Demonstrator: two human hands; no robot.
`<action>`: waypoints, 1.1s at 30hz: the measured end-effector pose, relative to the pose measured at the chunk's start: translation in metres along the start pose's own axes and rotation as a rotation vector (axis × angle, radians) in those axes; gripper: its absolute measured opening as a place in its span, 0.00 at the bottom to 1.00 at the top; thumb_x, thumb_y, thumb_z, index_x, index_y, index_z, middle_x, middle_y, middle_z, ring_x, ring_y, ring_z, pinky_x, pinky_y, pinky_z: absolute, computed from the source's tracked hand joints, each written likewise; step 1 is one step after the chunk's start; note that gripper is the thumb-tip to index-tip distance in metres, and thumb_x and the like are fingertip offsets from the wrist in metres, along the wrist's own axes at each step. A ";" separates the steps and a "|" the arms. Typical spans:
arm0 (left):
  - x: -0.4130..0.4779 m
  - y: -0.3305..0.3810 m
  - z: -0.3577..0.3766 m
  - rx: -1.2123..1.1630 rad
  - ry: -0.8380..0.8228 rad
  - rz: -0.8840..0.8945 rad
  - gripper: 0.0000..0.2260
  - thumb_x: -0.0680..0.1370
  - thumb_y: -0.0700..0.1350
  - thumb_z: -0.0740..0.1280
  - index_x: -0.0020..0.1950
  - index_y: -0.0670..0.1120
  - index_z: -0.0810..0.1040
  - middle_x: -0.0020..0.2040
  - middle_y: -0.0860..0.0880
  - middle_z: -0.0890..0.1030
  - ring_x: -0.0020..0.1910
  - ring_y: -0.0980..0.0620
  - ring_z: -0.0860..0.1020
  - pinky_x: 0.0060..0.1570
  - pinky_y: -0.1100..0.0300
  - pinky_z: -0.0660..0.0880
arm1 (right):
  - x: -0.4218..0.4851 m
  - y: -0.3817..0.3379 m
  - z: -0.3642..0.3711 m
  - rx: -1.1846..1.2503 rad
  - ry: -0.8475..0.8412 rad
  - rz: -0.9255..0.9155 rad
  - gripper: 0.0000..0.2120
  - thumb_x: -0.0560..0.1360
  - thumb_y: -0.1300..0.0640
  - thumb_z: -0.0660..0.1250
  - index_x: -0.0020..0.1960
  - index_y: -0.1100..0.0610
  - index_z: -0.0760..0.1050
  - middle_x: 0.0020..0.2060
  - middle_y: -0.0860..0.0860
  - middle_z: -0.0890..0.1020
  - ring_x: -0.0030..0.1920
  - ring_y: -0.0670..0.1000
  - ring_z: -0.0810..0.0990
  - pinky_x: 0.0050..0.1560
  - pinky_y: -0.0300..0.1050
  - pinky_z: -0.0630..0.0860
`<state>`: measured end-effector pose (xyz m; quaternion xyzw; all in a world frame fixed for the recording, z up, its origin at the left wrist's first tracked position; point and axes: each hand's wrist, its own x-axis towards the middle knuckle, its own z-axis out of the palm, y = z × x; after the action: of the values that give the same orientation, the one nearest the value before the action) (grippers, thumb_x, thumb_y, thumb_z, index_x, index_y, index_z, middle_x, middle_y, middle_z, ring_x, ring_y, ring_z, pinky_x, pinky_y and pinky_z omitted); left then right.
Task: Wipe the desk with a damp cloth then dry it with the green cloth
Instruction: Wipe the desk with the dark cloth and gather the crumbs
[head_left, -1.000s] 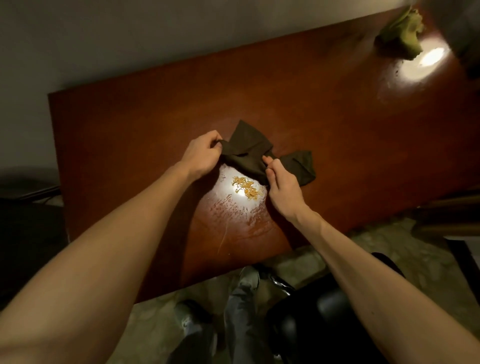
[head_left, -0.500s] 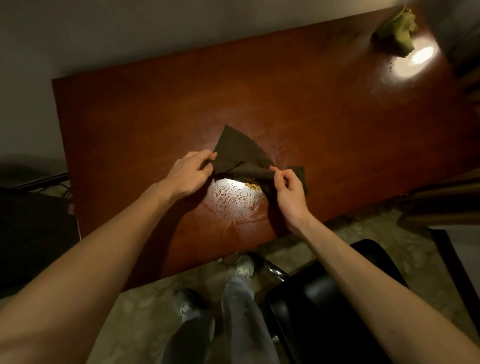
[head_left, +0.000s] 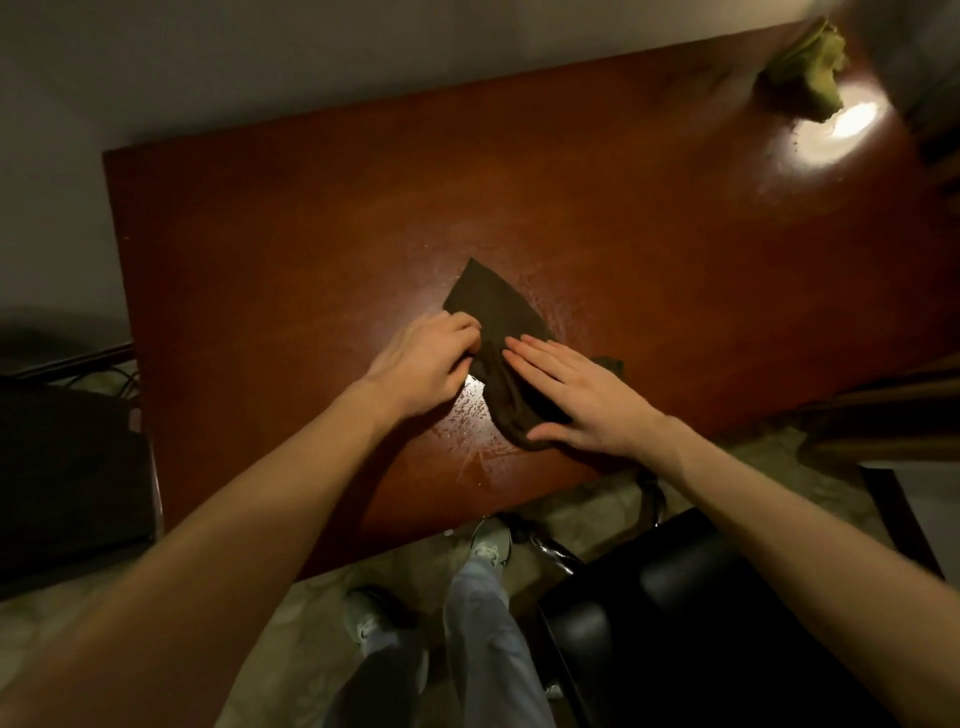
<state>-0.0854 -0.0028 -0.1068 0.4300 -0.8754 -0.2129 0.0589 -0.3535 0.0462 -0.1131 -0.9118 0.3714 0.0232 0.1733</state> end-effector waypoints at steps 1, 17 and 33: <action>0.002 0.002 0.004 -0.022 0.012 -0.005 0.04 0.80 0.44 0.67 0.54 0.46 0.80 0.58 0.48 0.80 0.56 0.47 0.77 0.58 0.49 0.76 | 0.007 0.004 0.000 -0.033 -0.047 -0.027 0.49 0.80 0.30 0.59 0.84 0.59 0.42 0.84 0.56 0.47 0.83 0.54 0.44 0.82 0.54 0.50; -0.001 0.025 0.028 -0.589 0.241 -0.474 0.09 0.75 0.37 0.77 0.45 0.42 0.76 0.46 0.54 0.70 0.44 0.61 0.75 0.43 0.71 0.77 | 0.068 0.002 0.021 0.195 0.123 0.095 0.36 0.78 0.34 0.66 0.78 0.54 0.65 0.70 0.55 0.67 0.67 0.58 0.66 0.69 0.56 0.65; -0.041 -0.028 -0.012 -0.356 0.298 -0.594 0.09 0.81 0.34 0.63 0.52 0.49 0.77 0.51 0.54 0.74 0.46 0.62 0.72 0.46 0.69 0.66 | 0.096 -0.024 0.031 -0.224 0.238 0.025 0.14 0.76 0.63 0.71 0.58 0.61 0.72 0.53 0.59 0.74 0.48 0.59 0.72 0.42 0.54 0.77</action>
<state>-0.0360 0.0096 -0.1050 0.6745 -0.6436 -0.3045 0.1951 -0.2651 0.0088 -0.1510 -0.9170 0.3959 -0.0417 0.0250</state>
